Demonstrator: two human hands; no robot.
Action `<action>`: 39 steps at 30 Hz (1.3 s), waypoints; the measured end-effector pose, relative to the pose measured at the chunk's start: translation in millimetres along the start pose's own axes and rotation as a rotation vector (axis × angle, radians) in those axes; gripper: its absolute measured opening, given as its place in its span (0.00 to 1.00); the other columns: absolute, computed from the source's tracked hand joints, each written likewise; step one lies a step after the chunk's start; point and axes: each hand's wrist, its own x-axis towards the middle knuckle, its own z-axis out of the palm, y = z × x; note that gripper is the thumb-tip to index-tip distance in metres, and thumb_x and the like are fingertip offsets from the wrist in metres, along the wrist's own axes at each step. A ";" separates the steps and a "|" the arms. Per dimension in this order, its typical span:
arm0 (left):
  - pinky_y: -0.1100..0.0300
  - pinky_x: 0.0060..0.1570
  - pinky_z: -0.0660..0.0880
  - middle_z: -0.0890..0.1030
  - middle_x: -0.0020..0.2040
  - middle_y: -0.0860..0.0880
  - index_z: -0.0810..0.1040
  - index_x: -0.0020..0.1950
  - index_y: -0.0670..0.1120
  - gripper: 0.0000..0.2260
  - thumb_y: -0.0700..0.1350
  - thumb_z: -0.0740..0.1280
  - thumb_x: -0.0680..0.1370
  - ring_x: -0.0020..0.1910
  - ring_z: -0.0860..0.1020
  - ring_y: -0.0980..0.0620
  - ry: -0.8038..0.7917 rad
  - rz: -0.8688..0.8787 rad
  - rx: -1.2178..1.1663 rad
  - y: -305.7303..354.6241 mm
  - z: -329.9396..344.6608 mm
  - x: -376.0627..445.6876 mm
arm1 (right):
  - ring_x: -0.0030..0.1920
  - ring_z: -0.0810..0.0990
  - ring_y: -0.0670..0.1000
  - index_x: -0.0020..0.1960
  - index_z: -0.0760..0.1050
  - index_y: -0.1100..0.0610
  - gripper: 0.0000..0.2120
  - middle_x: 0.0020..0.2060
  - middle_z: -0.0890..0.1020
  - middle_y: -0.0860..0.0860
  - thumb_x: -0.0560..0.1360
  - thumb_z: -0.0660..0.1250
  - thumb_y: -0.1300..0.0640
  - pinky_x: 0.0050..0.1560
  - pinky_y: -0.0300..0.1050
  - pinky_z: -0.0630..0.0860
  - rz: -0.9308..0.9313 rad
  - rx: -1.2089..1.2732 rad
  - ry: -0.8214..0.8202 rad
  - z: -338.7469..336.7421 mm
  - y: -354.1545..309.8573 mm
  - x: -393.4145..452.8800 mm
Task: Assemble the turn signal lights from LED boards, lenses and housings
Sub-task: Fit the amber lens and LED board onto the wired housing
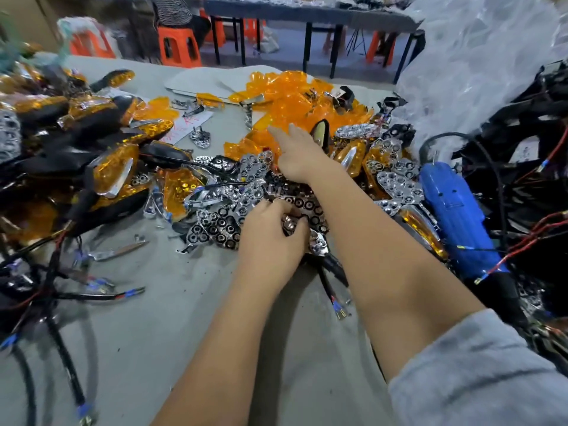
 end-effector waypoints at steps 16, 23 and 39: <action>0.63 0.44 0.60 0.77 0.49 0.51 0.81 0.48 0.49 0.03 0.45 0.68 0.76 0.53 0.73 0.51 0.020 -0.045 -0.020 -1.3 -1.0 -2.5 | 0.56 0.78 0.50 0.57 0.84 0.51 0.11 0.63 0.80 0.49 0.79 0.67 0.61 0.61 0.48 0.76 -0.038 0.210 0.289 -7.0 12.2 -36.9; 0.58 0.53 0.62 0.75 0.52 0.47 0.82 0.58 0.46 0.10 0.47 0.65 0.80 0.59 0.72 0.44 0.033 -0.037 0.085 -1.3 0.8 -1.6 | 0.46 0.79 0.46 0.50 0.80 0.52 0.12 0.45 0.80 0.47 0.76 0.68 0.68 0.53 0.39 0.79 -0.005 0.793 0.562 -15.2 20.8 -89.1; 0.62 0.58 0.68 0.75 0.56 0.50 0.76 0.65 0.44 0.18 0.51 0.57 0.81 0.58 0.73 0.55 0.032 0.231 -0.238 28.0 -7.1 -37.0 | 0.42 0.78 0.40 0.53 0.80 0.52 0.17 0.44 0.81 0.47 0.73 0.68 0.72 0.48 0.32 0.75 0.011 0.862 0.712 27.5 18.7 -224.0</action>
